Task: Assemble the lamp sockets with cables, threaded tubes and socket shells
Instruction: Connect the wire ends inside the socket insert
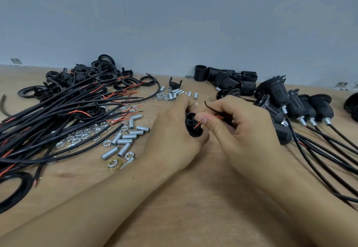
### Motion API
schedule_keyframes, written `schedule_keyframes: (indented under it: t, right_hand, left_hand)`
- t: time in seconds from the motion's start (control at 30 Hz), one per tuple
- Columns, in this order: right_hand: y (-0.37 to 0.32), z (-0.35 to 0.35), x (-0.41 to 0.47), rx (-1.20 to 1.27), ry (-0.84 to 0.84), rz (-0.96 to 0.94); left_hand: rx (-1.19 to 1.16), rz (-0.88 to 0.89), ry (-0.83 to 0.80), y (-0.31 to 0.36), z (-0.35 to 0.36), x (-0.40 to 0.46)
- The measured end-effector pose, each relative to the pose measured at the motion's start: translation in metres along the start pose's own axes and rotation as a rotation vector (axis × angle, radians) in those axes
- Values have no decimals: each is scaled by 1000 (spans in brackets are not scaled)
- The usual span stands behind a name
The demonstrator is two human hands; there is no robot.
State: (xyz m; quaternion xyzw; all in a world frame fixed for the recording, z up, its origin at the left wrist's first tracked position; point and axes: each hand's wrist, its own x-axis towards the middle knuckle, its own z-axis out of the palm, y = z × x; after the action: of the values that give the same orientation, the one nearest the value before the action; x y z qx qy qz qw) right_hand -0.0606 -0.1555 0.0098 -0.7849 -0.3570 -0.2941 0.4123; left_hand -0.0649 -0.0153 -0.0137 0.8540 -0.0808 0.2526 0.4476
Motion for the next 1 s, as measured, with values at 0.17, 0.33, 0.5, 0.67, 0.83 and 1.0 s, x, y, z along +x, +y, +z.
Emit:
schedule_keyframes:
  t: [0.17,0.33,0.5,0.67,0.83,1.0]
  right_hand:
    - [-2,0,-1,97,-62,60]
    - [-2,1,-3,111,-82,108]
    - [-3,3,-5,156,-92,191]
    - [1,4,-6,197,-117,242]
    - [3,4,-7,282,-179,283]
    - [6,4,-7,347,-176,293]
  left_hand:
    - [-36,-60,-1,2,-2,2]
    - [-37,-83,-27,5,-2,-1]
    - [-41,-98,-41,4,0,-5]
    - [-63,-138,-37,3,2,-6]
    - [-62,-142,-64,5,-1,-8]
    - [-67,-143,-86,11,-1,-8]
